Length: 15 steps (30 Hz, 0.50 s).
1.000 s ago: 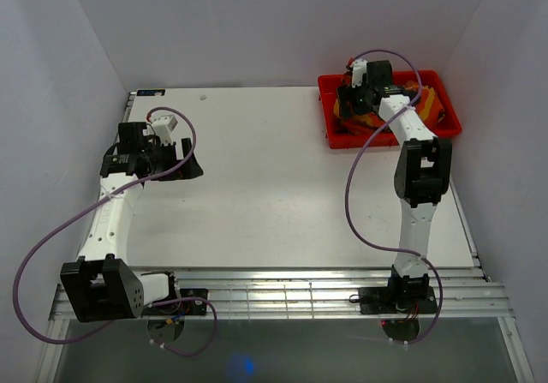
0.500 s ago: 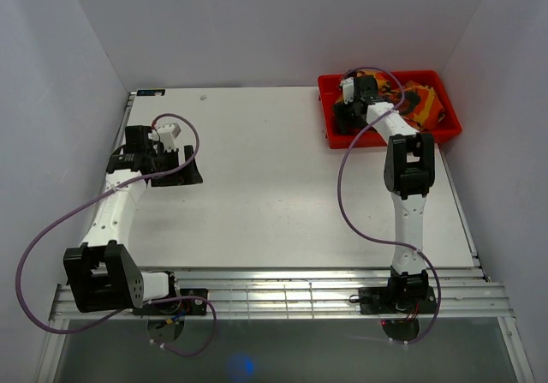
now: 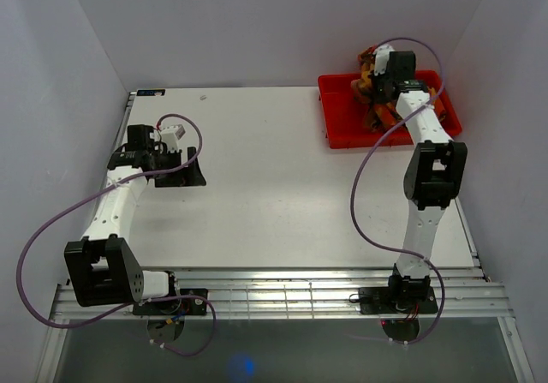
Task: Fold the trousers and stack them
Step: Grab the trousers from the pile
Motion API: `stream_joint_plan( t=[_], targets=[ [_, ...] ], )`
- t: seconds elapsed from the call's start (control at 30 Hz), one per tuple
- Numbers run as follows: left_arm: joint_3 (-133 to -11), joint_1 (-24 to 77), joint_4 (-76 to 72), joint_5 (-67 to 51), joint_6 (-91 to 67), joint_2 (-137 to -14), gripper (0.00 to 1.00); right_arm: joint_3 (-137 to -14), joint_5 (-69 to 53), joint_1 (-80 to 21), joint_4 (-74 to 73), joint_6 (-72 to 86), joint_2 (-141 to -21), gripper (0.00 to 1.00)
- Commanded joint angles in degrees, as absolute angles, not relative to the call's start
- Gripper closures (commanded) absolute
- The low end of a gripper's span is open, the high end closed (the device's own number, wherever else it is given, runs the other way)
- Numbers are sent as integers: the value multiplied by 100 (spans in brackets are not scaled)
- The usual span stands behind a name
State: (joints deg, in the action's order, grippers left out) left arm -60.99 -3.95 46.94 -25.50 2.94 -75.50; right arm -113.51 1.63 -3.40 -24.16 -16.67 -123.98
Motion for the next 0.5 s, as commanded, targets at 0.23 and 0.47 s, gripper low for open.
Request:
stream_joint_plan(
  t=[0.23,0.47],
  targets=[
    [-6995,-492,4614,-2470,-149,-7312,2,-11849,-386,352,-1547,-1626,-9775,92],
    [-7610,-1028,4746,-2996,-273,-7690,2,-11620,-957,352,-1529,-1521,-8203,92]
  ],
)
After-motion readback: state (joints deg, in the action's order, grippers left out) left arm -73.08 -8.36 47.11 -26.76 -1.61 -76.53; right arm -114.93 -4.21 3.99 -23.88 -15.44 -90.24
